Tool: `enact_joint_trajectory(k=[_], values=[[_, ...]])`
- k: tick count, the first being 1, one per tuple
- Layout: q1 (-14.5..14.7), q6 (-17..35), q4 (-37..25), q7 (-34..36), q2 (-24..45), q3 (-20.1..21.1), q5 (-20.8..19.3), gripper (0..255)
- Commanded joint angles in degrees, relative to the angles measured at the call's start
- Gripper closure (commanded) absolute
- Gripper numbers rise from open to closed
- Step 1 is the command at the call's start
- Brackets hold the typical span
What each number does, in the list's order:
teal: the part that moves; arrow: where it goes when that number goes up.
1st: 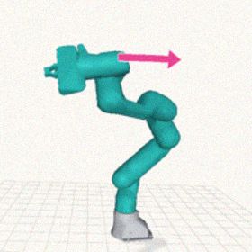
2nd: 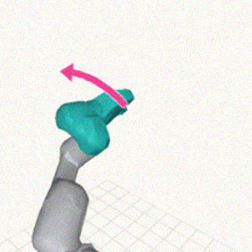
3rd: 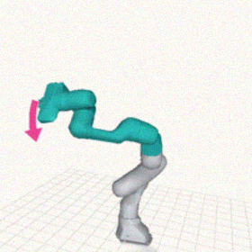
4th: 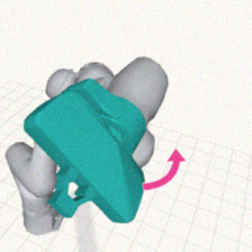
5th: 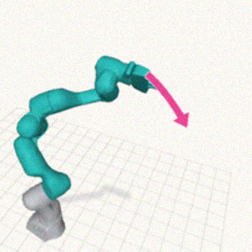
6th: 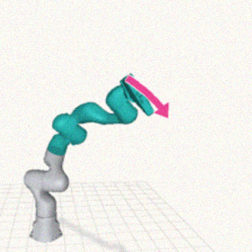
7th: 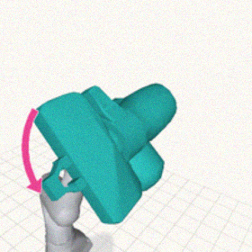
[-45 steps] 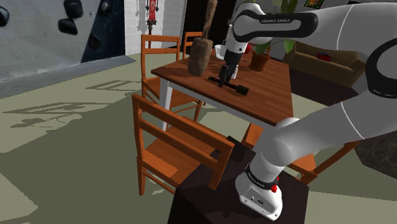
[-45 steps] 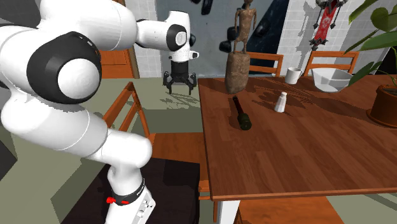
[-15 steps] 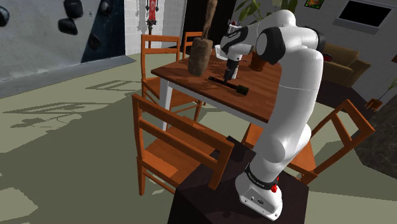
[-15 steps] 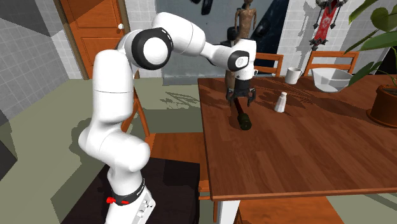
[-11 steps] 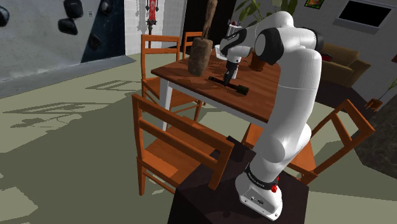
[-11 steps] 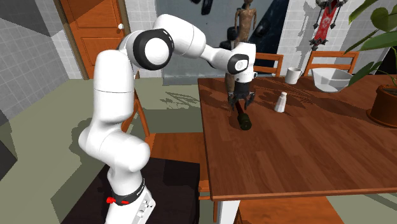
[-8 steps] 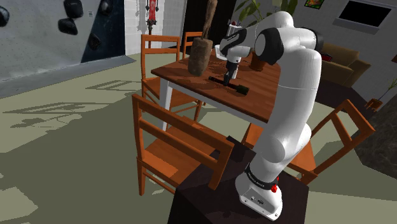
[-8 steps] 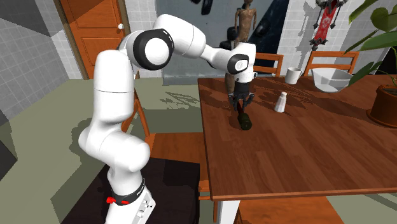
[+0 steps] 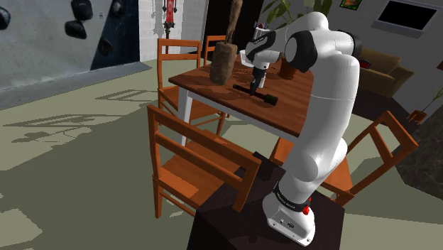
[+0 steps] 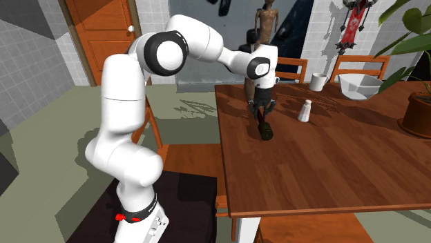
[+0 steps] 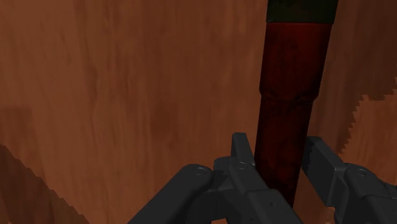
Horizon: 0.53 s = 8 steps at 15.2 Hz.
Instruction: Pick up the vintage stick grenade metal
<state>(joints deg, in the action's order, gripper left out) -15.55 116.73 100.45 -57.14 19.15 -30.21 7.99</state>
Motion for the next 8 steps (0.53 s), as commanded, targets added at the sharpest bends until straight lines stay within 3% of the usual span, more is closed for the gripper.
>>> enact_joint_trajectory(k=[1, 8], values=[[0.04, -1.21, -0.76, 0.11, -0.52, -0.15, -0.31, 255], [0.19, -6.04, -4.28, 0.61, -2.04, -0.55, -1.27, 255]])
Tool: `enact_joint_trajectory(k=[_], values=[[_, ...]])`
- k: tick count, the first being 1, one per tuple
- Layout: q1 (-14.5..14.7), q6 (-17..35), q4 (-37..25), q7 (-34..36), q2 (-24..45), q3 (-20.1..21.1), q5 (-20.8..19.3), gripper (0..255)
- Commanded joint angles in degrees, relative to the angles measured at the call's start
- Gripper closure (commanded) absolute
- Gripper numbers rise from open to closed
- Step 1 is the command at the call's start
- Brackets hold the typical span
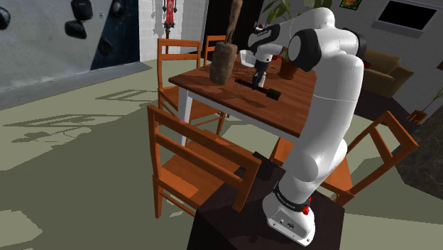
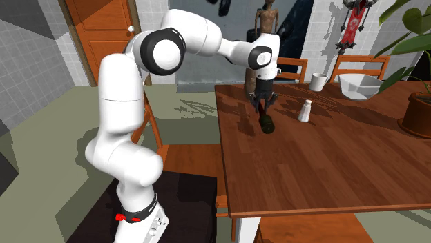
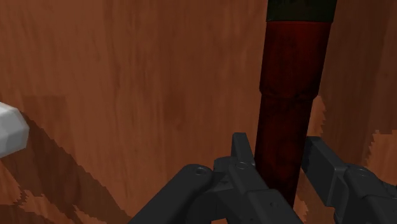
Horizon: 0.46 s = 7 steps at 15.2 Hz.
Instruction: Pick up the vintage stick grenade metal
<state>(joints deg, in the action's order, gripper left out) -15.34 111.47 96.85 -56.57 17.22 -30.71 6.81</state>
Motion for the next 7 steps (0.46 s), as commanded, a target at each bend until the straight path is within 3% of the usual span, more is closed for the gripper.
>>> enact_joint_trajectory(k=[1, 7], values=[[-0.02, -1.49, -1.25, 0.09, -0.28, -0.09, -0.19, 255], [-0.05, -4.48, -3.76, 0.26, -0.84, -0.26, -0.56, 255]])
